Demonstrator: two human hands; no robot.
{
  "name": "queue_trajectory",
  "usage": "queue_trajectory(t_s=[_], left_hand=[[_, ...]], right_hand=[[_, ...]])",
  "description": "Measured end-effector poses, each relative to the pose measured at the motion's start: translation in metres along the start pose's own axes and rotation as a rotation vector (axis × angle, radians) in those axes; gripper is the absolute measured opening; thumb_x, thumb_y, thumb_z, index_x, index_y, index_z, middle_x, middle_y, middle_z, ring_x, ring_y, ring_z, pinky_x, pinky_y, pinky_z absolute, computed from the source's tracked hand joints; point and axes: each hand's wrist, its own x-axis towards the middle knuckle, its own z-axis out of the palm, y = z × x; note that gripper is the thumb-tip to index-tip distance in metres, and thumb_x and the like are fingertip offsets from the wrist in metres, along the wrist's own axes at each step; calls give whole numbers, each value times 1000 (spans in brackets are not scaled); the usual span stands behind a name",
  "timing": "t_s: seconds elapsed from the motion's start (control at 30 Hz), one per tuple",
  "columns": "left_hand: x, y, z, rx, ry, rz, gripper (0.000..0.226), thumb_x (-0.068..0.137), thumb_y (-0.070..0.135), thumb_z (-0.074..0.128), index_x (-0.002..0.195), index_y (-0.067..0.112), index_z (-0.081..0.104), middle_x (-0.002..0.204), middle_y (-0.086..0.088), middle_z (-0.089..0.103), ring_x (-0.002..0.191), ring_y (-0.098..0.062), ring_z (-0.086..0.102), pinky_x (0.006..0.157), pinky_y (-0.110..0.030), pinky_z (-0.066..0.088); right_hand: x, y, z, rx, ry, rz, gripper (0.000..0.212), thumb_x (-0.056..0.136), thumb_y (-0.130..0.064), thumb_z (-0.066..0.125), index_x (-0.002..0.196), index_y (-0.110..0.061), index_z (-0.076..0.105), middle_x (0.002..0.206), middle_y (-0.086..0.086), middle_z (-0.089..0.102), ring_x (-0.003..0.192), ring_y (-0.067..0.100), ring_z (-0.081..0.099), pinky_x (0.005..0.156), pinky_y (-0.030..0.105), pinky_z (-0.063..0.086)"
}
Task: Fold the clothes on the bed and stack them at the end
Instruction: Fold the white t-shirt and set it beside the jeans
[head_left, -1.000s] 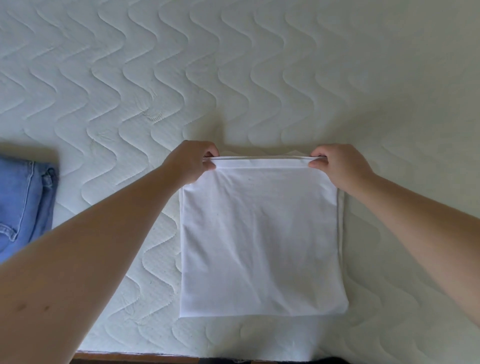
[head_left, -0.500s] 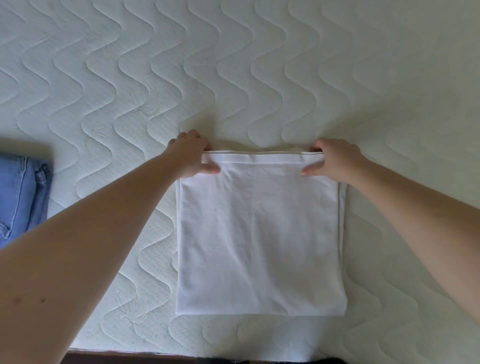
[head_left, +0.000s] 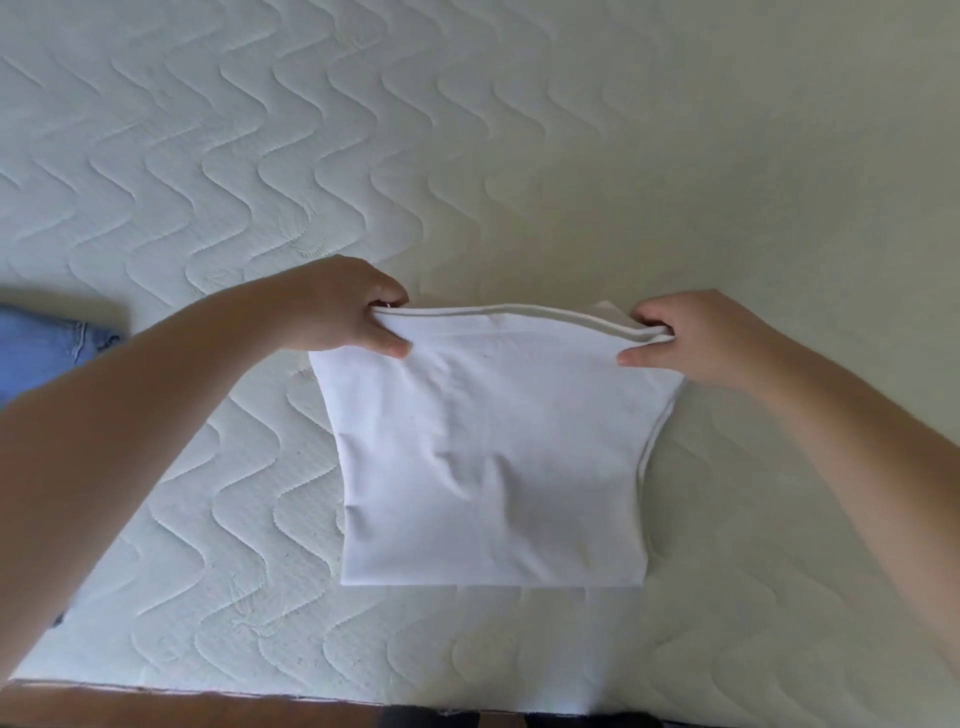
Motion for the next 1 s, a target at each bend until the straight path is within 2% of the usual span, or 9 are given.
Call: queue_trajectory(t_s=[0.1, 0.23, 0.47, 0.53, 0.63, 0.73, 0.8, 0.9, 1.0], left_hand=[[-41, 24, -42, 11, 30, 13, 22, 80, 44, 75, 78, 28, 60, 69, 7, 58, 66, -2, 53, 53, -20, 32], [-85, 52, -100, 67, 161, 33, 24, 80, 43, 74, 71, 30, 56, 67, 17, 59, 68, 7, 52, 55, -26, 31], [-113, 51, -119, 283, 503, 66, 16, 91, 29, 65, 82, 25, 53, 59, 7, 50, 56, -9, 48, 49, -27, 28], [-106, 40, -91, 304, 576, 69, 10, 92, 22, 61, 89, 28, 53, 59, 3, 51, 53, -18, 50, 49, -26, 30], [-84, 24, -22, 307, 655, 72, 37, 86, 2, 57, 115, 25, 64, 82, -13, 69, 65, -34, 66, 57, -31, 48], [-74, 20, 63, 205, 751, 186, 41, 77, 3, 41, 106, 7, 70, 93, -14, 74, 69, -34, 71, 58, -41, 59], [-69, 15, 122, 159, 724, 185, 44, 76, 7, 35, 102, 7, 70, 94, -11, 74, 74, -33, 72, 64, -40, 61], [-69, 10, 200, 148, 702, 168, 46, 75, 1, 37, 101, 4, 74, 105, -13, 74, 91, -30, 73, 82, -44, 59], [-73, 10, 251, 173, 669, 73, 51, 72, -11, 47, 116, 4, 70, 122, -12, 69, 111, -32, 67, 96, -47, 51]], right_hand=[[-30, -22, -43, 14, 78, -39, 20, 82, -21, 74, 73, -27, 58, 59, -8, 54, 57, -3, 49, 55, 16, 34], [-63, -54, -105, -1, 206, -75, 21, 79, -10, 69, 72, -27, 58, 61, -8, 56, 54, 0, 48, 53, 17, 35], [-79, -76, -137, -174, 452, -181, 12, 81, -10, 69, 89, -19, 67, 58, -2, 53, 53, 20, 48, 50, 33, 32], [-76, -71, -113, -250, 551, -174, 27, 78, -5, 67, 102, -19, 71, 66, 5, 63, 60, 29, 56, 55, 30, 35], [-72, -58, -49, -317, 620, -141, 38, 72, 0, 68, 104, -21, 72, 87, 3, 72, 75, 29, 66, 59, 28, 38], [-74, -37, 33, -284, 686, -204, 43, 61, 8, 77, 99, -10, 76, 103, 5, 75, 86, 26, 73, 71, 33, 55], [-82, -20, 87, -257, 658, -209, 44, 58, 10, 81, 98, -7, 76, 105, 8, 74, 92, 28, 73, 78, 40, 58], [-97, 2, 154, -210, 573, -160, 45, 56, 11, 82, 97, -8, 76, 105, 8, 74, 94, 27, 72, 76, 39, 58], [-107, 9, 197, -246, 498, -129, 45, 62, 11, 77, 104, -7, 74, 112, 9, 72, 103, 31, 69, 81, 42, 58]])
